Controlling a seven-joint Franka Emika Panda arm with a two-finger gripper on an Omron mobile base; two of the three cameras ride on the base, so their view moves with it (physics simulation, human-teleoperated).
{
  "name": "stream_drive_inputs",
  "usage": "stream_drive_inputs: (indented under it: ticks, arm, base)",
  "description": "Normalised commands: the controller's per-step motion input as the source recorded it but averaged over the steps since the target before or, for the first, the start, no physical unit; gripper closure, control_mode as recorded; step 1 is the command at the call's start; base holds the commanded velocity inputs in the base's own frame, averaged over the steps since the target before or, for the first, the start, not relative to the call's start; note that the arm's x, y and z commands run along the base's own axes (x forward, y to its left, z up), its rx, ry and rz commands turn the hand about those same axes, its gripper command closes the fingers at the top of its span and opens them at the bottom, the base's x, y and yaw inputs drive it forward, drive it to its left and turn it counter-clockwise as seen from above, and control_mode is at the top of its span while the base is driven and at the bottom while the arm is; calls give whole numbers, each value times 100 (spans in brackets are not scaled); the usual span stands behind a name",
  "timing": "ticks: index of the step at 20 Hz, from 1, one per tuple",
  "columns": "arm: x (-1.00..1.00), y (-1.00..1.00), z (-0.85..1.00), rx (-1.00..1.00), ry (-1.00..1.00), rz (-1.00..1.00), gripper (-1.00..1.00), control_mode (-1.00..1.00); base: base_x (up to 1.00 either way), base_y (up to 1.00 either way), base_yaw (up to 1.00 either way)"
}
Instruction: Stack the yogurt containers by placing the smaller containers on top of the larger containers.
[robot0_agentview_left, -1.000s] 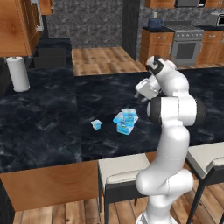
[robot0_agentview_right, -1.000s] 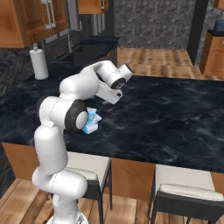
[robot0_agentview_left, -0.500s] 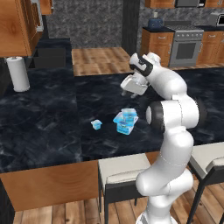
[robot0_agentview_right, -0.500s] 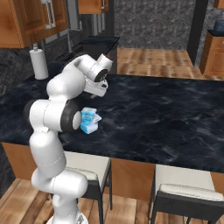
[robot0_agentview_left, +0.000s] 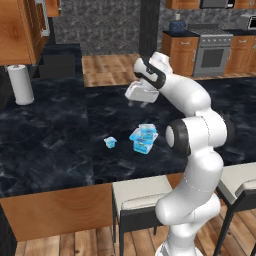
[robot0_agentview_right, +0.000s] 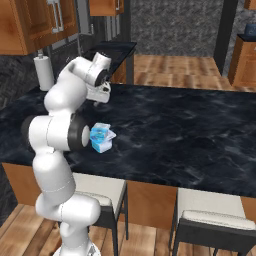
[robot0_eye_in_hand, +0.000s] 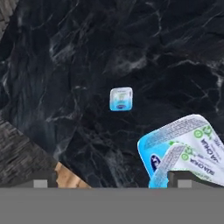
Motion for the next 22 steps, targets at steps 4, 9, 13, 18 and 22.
stream_drive_inputs:
  ticks: [4,9,13,18,22]
  arm:
    - [0,38,18,-8,0,0,-100,-100]
    - [0,43,4,-8,0,0,-100,-100]
    - [0,38,1,-7,0,0,-100,-100]
    - [0,36,0,-8,0,0,-100,-100]
    - [0,14,-2,-10,-1,0,-100,-100]
  base:
    - [0,0,0]
    - [0,0,0]
    - [0,0,0]
    - [0,0,0]
    - [0,0,0]
